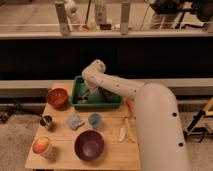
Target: Wipe tray with brush
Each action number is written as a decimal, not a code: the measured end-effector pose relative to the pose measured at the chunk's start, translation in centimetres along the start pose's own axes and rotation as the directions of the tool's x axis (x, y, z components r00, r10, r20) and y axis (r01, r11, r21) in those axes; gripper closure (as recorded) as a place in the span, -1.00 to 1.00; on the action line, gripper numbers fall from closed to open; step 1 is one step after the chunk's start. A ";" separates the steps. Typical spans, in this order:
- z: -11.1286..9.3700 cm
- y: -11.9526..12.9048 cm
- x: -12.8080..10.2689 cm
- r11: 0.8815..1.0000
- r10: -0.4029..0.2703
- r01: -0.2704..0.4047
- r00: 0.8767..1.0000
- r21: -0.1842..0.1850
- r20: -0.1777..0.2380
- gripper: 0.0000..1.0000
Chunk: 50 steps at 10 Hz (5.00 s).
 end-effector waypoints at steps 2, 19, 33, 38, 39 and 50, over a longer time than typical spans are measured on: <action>0.0 1.2 1.5 1.000 0.023 -0.024 1.000 -0.010 -0.015 1.00; 1.0 -4.8 3.0 0.999 0.029 -0.026 0.995 0.025 -0.097 1.00; -0.2 -0.7 -0.5 1.000 -0.006 0.006 1.000 -0.013 -0.001 1.00; 0.1 1.0 1.6 1.000 0.016 -0.016 0.998 -0.011 0.060 1.00; 0.0 1.2 2.0 1.000 0.022 -0.022 0.997 0.001 0.074 1.00; 0.0 1.1 1.8 1.000 0.021 -0.021 0.997 0.001 0.076 1.00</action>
